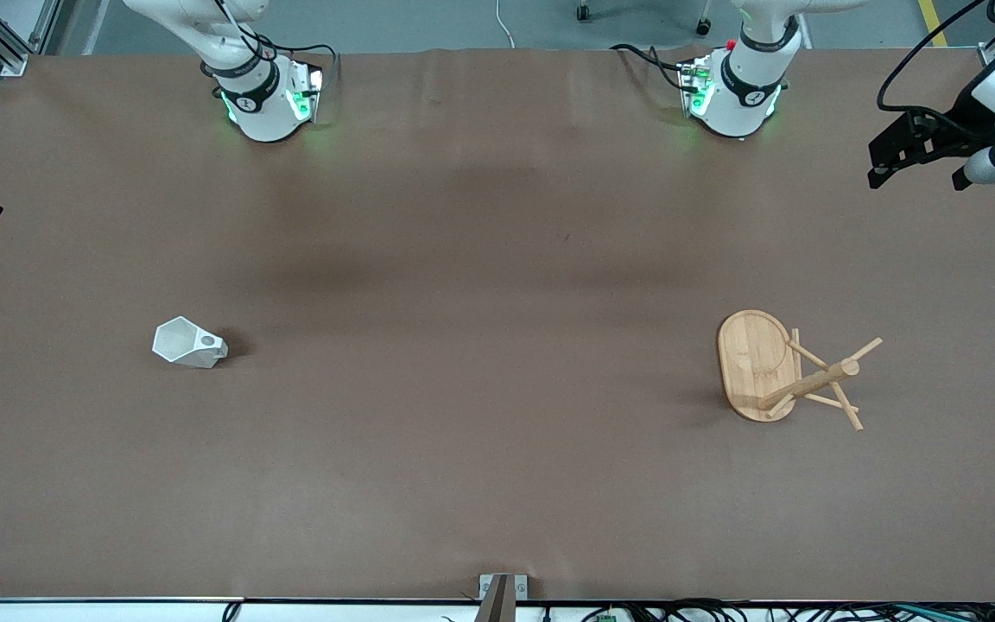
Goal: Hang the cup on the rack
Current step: 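Lower the right gripper onto the white cup and close on it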
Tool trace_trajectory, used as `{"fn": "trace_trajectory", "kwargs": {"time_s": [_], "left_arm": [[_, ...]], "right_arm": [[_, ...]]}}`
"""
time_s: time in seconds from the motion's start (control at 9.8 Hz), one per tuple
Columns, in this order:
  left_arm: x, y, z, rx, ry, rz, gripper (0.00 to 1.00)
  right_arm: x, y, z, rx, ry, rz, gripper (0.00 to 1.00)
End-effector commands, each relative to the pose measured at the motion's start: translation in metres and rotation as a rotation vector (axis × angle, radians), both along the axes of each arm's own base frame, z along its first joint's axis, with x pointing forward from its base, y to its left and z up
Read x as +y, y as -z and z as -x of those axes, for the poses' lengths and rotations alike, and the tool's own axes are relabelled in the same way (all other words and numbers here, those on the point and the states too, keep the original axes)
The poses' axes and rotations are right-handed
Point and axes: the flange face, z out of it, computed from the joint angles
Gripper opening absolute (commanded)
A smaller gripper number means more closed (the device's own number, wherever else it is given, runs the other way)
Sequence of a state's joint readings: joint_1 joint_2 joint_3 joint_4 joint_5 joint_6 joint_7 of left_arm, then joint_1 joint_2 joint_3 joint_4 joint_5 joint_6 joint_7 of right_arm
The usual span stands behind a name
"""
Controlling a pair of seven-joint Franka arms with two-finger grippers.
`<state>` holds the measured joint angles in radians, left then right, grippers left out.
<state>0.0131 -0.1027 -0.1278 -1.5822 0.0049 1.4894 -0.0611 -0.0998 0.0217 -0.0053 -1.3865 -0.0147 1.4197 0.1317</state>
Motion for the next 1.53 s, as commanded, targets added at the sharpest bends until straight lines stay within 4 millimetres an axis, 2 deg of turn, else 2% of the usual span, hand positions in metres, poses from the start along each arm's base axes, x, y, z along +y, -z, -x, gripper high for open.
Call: {"fn": "trace_trajectory", "kwargs": {"time_s": [0.0,0.41,0.51,0.71,1.02,1.12,1.33,1.43], "left_arm": [[0.0,0.013,-0.005,0.037,0.01,0.006,1.0],[0.001,0.012,-0.005,0.036,0.005,0.008,1.0],[0.002,0.014,-0.006,0.039,0.007,0.01,1.0],[0.003,0.014,-0.006,0.039,0.004,0.013,1.0],[0.006,0.015,-0.007,0.041,0.0,0.018,1.0],[0.005,0.015,-0.007,0.041,0.002,0.02,1.0],[0.005,0.015,-0.007,0.041,0.002,0.02,1.0],[0.005,0.015,-0.007,0.041,0.003,0.02,1.0]], "right_arm": [[0.001,-0.005,0.005,-0.003,0.008,0.013,1.0],[0.001,-0.002,0.004,0.009,0.002,0.022,1.0],[0.003,0.003,0.002,0.022,-0.013,0.021,1.0],[0.002,0.055,-0.011,0.051,-0.018,0.017,1.0],[-0.002,0.156,-0.028,0.053,-0.039,0.01,1.0],[-0.006,0.195,-0.036,0.054,-0.066,0.005,1.0],[-0.008,0.261,-0.041,0.055,-0.089,0.003,1.0],[-0.015,0.293,-0.041,0.055,-0.158,0.0,1.0]]}}
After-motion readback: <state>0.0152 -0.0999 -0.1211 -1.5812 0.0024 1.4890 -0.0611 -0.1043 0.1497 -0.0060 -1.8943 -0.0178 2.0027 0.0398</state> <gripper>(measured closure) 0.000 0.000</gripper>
